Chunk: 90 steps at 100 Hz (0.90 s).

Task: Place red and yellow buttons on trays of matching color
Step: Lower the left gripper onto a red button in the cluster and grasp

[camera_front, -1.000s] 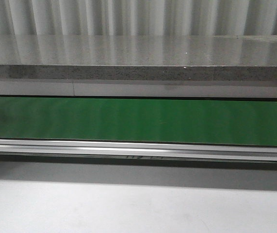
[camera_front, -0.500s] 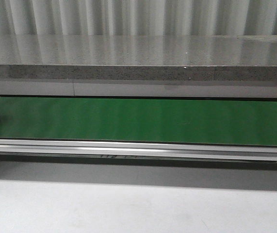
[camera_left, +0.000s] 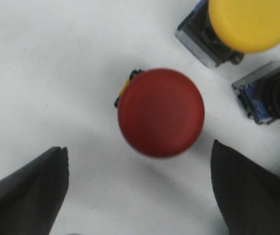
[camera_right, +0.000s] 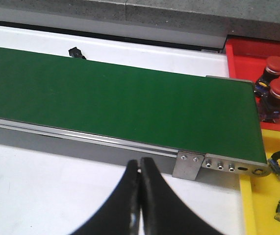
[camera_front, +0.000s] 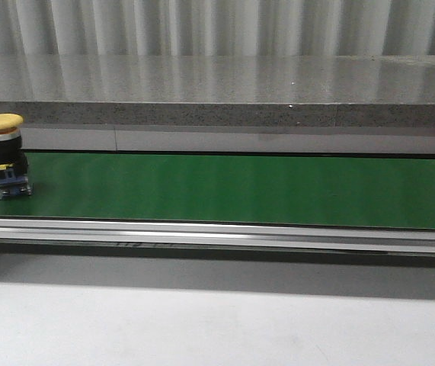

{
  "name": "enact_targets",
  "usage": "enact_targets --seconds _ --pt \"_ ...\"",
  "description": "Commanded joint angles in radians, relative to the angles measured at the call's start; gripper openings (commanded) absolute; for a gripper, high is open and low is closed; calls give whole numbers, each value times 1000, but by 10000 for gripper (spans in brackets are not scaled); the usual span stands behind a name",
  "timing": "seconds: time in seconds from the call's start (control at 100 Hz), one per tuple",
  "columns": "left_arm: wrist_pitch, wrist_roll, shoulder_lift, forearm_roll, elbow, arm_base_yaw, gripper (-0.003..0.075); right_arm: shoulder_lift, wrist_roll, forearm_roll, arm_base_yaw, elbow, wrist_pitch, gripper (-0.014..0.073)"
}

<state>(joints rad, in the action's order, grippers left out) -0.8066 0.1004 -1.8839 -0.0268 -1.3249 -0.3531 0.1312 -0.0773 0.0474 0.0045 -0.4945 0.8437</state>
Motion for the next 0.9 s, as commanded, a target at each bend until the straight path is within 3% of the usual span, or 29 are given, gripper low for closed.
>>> enact_targets --seconds 0.0,0.35,0.69,0.89 --pt "39 1 8 10 -67 -4 564 12 -9 -1 1 -24 -67 -66" --pt "73 1 -64 17 -137 -4 551 12 -9 -1 1 -24 -67 -66" --pt "79 1 -64 17 -137 -4 194 12 -9 -1 1 -24 -67 -66" --pt "62 -1 -22 2 -132 0 119 12 -9 -1 1 -24 -67 -66"
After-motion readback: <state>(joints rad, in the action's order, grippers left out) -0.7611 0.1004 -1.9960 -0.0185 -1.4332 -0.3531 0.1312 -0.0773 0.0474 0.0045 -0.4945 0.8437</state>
